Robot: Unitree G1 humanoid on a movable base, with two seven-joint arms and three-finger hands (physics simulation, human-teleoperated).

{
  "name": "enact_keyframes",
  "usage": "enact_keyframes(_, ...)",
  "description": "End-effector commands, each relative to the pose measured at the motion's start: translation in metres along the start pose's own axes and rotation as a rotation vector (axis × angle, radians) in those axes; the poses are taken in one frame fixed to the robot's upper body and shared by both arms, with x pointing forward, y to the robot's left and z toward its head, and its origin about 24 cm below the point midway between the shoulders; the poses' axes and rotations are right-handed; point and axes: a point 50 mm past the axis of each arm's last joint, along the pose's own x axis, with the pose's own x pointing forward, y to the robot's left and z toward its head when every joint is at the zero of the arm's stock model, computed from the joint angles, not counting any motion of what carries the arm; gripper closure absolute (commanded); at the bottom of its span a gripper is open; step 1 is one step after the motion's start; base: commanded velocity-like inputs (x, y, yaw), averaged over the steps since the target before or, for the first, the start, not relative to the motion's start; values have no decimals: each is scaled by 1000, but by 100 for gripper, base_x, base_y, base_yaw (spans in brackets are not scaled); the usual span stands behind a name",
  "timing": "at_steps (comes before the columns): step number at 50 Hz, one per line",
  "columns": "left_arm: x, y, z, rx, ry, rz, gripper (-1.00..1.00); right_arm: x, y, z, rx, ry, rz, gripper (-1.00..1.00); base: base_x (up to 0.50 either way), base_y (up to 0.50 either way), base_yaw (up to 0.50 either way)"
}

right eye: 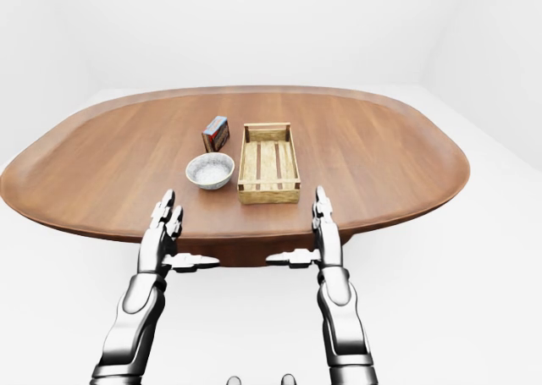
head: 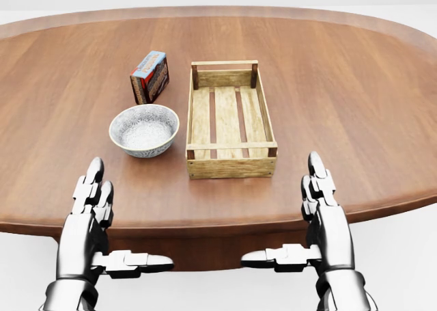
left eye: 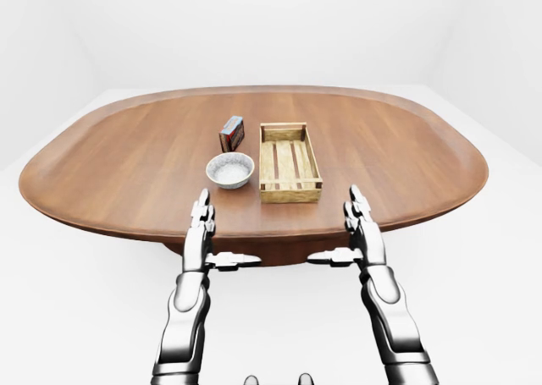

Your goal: Pick up the bowl on the left and put it in the tray.

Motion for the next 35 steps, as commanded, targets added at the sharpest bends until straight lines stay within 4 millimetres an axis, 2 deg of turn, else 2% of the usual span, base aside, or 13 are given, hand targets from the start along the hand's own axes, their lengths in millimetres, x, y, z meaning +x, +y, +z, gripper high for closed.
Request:
enact_keyframes(1, -2, 10, 5, -20, -13, 1, -100, 1, -8, 6, 3, -17, -32, -100, 0, 0, 0)
enact_keyframes(8, -5, 12, 11, -25, -28, 3, -100, 2, -7, 5, 22, -1, -32, -100, 0, 0, 0)
enact_keyframes(12, -6, 15, 17, -34, -38, 10, -100, -1, -8, 12, 34, -12, -28, -100, 0, 0, 0)
enact_keyframes(23, -8, 29, 37, -56, -115, 51, -100, -4, -6, 41, 47, -130, -30, -100, 0, 0, 0)
enact_keyframes(30, -11, 45, 58, -71, -205, 97, -100, -7, -2, 55, 5, -190, 3, -100, 0, 0, 0)
enact_keyframes(35, -12, 55, 71, -83, -262, 119, -100, -13, 3, 74, -8, -273, 19, -100, 0, 0, 0)
